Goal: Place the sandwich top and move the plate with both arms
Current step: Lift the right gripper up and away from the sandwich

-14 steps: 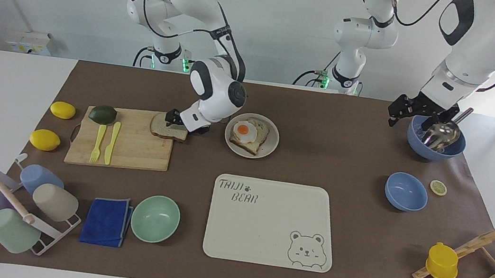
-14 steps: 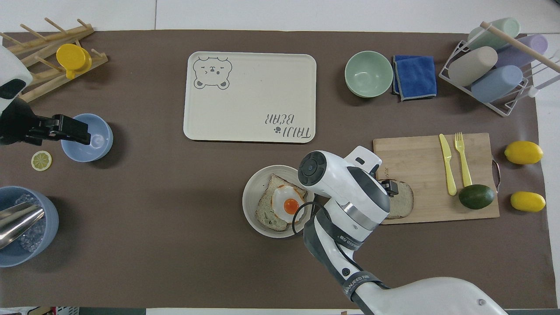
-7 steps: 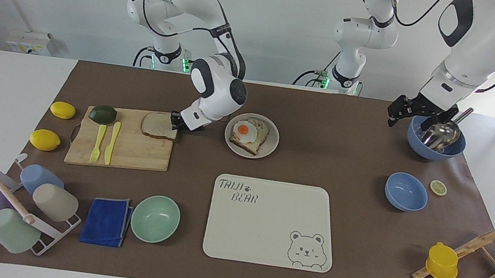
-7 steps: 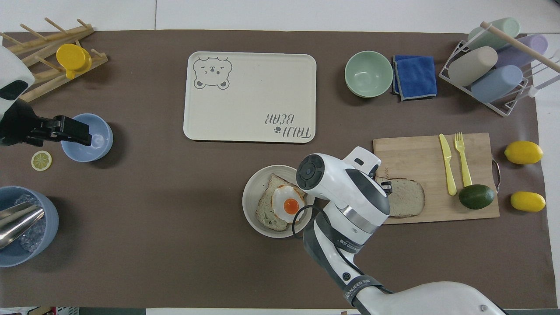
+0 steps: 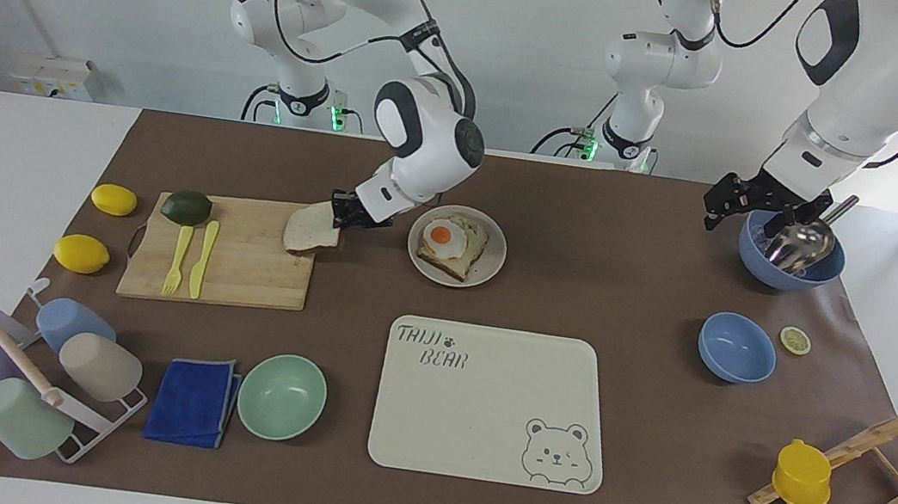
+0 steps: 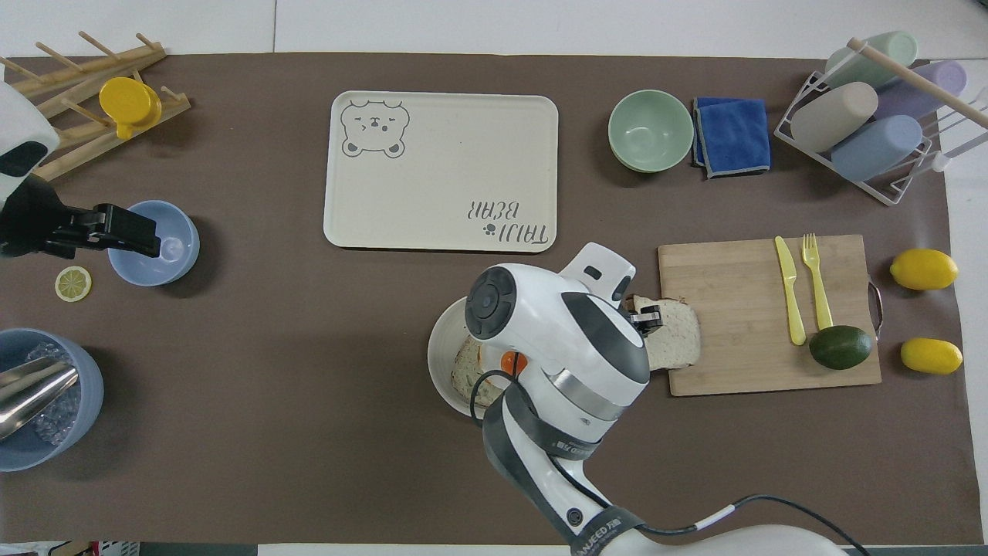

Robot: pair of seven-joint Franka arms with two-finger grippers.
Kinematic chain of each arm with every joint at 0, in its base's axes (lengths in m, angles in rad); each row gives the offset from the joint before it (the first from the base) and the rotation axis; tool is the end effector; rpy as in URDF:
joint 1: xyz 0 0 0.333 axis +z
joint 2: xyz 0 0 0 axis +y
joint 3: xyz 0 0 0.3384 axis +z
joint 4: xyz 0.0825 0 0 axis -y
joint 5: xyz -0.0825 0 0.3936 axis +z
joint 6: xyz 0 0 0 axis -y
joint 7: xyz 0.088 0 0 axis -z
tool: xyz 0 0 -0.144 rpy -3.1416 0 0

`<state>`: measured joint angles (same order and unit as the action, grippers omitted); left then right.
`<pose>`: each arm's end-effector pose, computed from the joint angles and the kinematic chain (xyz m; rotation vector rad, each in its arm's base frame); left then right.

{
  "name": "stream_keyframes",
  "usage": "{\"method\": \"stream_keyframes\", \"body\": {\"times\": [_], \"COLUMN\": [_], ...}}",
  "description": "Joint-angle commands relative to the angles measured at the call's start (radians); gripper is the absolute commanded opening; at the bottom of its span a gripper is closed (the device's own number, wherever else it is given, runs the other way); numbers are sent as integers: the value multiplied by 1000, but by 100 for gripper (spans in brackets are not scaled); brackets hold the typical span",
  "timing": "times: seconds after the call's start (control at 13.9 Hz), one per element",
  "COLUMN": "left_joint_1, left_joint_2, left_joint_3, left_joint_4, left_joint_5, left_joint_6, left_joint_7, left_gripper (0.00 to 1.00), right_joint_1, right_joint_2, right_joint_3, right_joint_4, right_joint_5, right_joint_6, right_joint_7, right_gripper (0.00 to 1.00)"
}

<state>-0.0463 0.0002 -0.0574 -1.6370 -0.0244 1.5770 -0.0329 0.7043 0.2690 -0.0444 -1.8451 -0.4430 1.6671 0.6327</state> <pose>0.5566 -0.0614 0.5786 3.1180 -0.1090 -0.0963 0.4874 0.3064 0.3485 2.5174 0.2160 -0.1157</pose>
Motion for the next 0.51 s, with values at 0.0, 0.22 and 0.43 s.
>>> {"method": "stream_keyframes", "body": {"times": [0.0,0.22,0.43], "left_joint_1": [6,9,11], "left_joint_2": [-14,-25,-43], "left_joint_3": [-5,-5,-2], "left_joint_4": [-20,-53,-93], "left_joint_5": [12,11,5], "left_joint_6": [14,47,87], "left_joint_7": [-4,-4,-2], "left_gripper": [100,100,100], "right_joint_1": [-3,47,64], "right_joint_2": [111,136,136], "right_joint_3": [89,101,104], "right_joint_4": [263,308,262], "right_joint_5": [93,150,153], "right_joint_6": [-66,23,86], "right_joint_7": [-13,51,82], "right_gripper": [0,0,0]}}
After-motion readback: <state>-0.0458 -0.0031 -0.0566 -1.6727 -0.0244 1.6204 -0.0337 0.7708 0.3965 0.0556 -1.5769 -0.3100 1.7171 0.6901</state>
